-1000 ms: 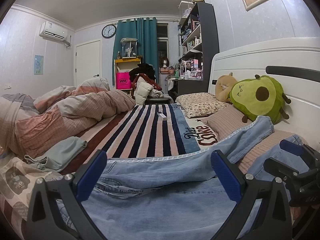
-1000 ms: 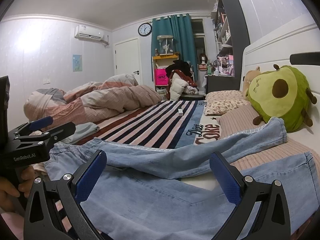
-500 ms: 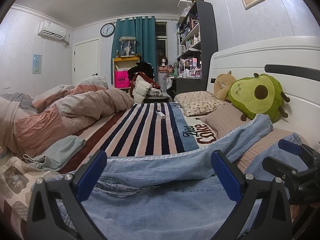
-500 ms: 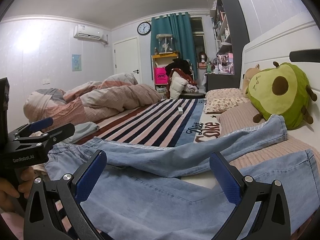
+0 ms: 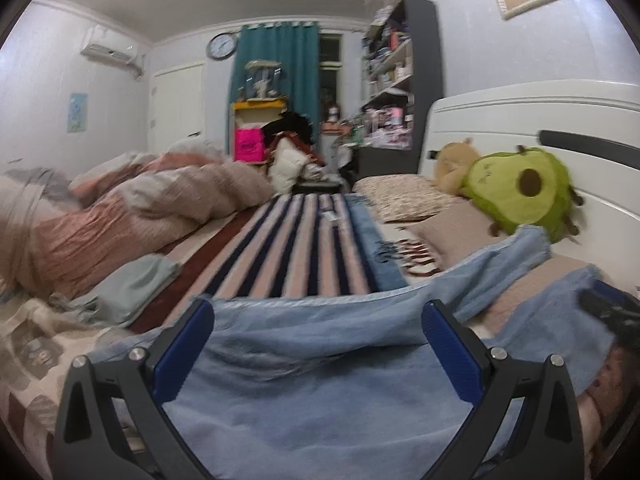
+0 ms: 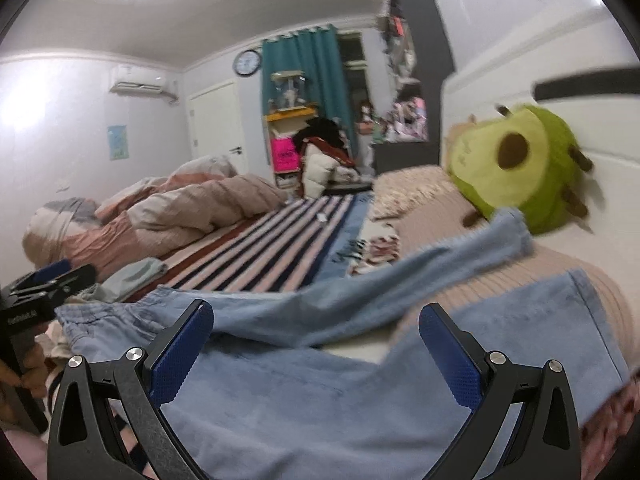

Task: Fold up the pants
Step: 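Grasp the jeans waistband with the left gripper while the right gripper grasps the leg hem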

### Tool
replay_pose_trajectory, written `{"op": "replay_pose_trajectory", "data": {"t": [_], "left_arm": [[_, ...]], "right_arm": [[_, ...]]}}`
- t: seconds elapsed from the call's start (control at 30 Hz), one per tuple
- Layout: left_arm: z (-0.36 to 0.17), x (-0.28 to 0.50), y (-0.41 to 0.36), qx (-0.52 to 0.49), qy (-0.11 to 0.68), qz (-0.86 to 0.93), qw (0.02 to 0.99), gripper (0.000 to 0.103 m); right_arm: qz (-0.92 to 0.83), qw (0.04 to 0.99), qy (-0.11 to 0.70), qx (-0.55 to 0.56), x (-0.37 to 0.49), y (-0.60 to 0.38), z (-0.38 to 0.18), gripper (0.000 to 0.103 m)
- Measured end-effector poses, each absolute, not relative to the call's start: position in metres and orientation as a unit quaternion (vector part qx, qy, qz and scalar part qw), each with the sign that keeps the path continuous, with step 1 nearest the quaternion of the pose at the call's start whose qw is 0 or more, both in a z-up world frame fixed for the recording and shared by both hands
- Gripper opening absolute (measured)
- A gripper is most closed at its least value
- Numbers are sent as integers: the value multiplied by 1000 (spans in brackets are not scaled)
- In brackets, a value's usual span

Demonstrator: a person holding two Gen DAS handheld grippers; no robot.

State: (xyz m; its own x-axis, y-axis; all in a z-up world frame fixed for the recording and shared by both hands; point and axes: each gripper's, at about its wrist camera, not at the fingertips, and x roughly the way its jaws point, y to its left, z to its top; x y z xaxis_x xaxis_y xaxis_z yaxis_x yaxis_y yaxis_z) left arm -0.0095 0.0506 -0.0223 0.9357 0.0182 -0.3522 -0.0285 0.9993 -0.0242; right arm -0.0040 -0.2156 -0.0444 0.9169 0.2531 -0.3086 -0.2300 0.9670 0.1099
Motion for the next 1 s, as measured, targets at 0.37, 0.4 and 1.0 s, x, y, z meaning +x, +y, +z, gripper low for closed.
{"op": "replay_pose_trajectory", "data": {"t": [0.37,0.4,1.0], "left_arm": [[-103,-9,138,-53,297,69,951,102],[-110,-10,141,-56,304,68,949,102],[-119,-33,148,-93,346,71,931,101]], "right_arm": [[30,955,287,63,-11,-312,-106,103],[27,953,293,68,-12,-316,-109,103],[49,943,307,121,-17,-331,-121,46]]}}
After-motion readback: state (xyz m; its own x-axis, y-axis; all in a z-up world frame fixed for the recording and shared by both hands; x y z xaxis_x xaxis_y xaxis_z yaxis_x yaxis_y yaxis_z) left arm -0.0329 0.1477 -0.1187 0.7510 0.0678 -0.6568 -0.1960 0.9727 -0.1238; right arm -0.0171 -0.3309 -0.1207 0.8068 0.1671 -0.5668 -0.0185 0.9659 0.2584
